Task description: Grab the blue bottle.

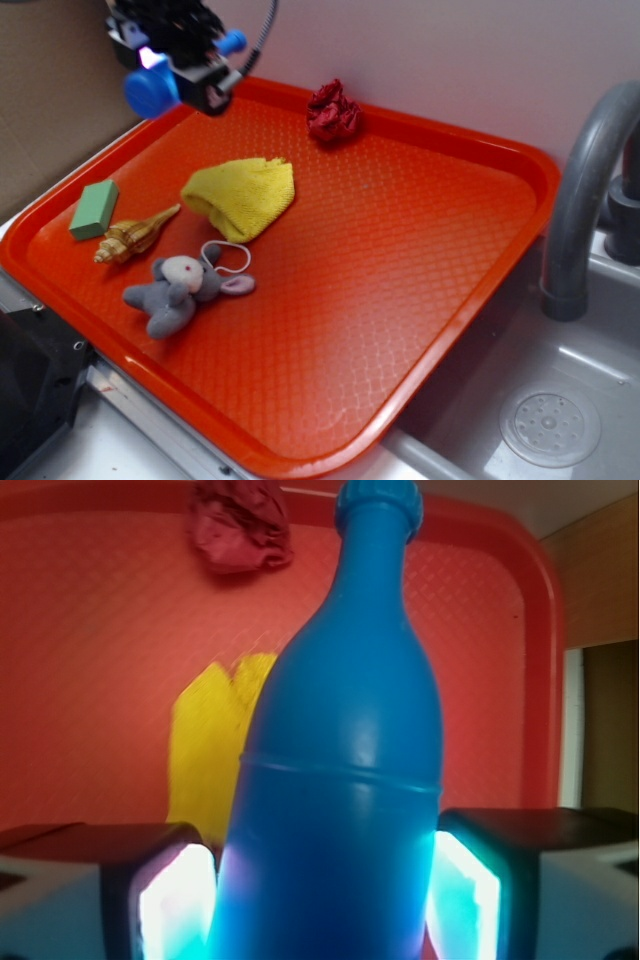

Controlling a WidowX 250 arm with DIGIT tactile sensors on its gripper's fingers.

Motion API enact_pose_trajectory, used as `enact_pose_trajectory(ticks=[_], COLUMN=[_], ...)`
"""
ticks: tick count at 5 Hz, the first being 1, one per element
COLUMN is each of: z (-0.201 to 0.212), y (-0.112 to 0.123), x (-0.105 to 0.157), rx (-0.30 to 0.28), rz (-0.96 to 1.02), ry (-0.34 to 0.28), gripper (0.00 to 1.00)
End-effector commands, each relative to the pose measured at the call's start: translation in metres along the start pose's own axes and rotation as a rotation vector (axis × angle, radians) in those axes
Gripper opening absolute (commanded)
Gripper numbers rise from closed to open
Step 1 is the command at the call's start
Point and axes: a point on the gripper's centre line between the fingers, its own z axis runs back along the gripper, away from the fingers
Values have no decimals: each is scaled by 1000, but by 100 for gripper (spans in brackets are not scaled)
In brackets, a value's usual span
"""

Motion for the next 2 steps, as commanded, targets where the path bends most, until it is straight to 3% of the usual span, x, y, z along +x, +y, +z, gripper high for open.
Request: enact_pose_trajectory(ticks=[1, 2], z=[87, 77], y=[16, 15], x=[-14, -5], rx=[-78, -95], rz=[-24, -62], ry=[-216, -158], gripper=[0, 0])
